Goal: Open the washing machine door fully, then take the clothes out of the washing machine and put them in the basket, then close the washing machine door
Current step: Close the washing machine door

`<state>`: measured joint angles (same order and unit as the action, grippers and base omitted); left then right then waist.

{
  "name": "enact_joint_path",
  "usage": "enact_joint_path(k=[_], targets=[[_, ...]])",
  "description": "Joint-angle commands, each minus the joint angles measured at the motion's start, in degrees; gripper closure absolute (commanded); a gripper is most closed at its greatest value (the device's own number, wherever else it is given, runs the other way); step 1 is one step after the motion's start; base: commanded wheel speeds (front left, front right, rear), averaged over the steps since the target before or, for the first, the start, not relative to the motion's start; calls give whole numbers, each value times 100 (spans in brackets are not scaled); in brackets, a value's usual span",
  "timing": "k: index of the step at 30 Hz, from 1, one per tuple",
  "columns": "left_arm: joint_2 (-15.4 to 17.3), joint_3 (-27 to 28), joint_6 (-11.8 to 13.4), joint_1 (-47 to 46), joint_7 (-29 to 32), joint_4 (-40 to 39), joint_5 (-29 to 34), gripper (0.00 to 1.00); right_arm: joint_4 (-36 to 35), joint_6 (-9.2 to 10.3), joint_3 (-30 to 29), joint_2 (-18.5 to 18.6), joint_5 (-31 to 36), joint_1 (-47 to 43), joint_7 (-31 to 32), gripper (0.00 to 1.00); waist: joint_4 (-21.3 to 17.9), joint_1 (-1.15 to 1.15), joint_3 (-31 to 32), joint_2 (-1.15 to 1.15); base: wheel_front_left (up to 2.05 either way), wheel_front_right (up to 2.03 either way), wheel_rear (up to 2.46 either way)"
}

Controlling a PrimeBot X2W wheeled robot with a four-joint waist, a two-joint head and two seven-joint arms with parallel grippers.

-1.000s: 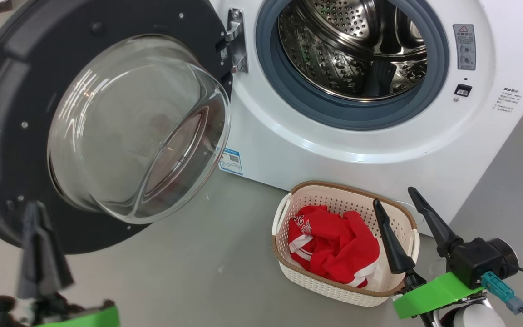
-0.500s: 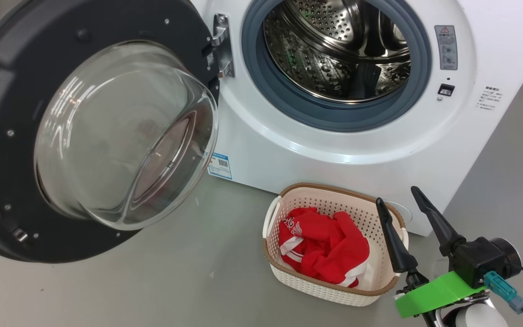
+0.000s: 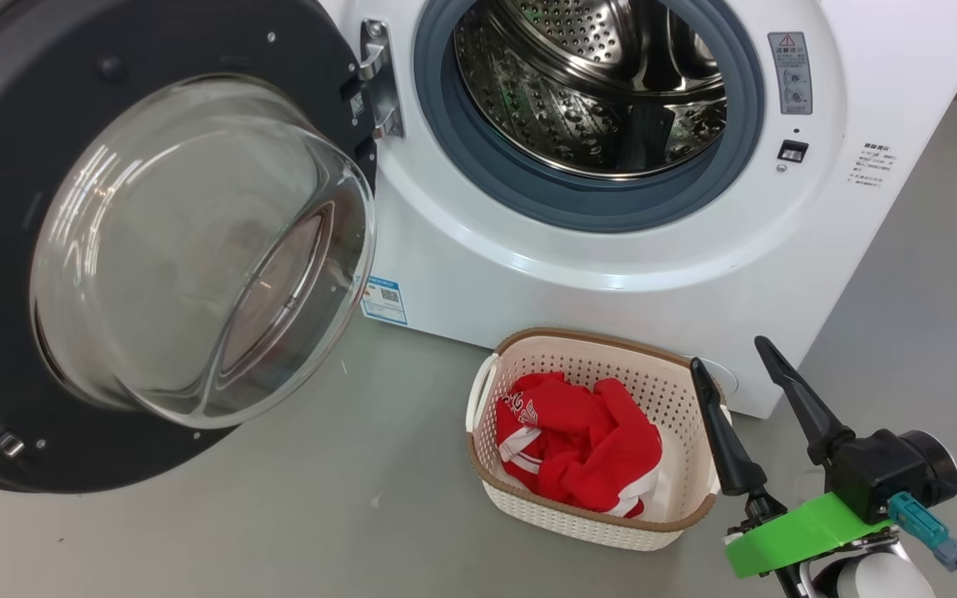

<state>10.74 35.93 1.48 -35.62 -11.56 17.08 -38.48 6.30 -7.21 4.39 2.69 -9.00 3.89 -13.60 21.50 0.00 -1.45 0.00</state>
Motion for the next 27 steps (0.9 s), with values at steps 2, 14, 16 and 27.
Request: enact_joint_path(k=[2, 14, 16, 27], targets=[[511, 219, 8, -506, 534, 543, -420, 100, -180, -28, 131, 19, 77, 99, 22, 0, -15, 0, 13, 0, 0, 0, 0], [1353, 141, 169, -1348, 2386, 2254, -1053, 100, -231, -28, 209, 19, 116, 86, 95, 0, -67, 0, -20, 0, 0, 0, 0], [1443, 122, 141, -1425, 2617, 2440, -1127, 100, -231, -28, 236, 22, 114, 94, 99, 0, -88, 0, -29, 0, 0, 0, 0], [1657, 4, -120, -1371, 3884, 3119, -1482, 100, -222, -28, 338, 125, 52, 153, 102, 0, -285, 0, -77, 0, 0, 0, 0]])
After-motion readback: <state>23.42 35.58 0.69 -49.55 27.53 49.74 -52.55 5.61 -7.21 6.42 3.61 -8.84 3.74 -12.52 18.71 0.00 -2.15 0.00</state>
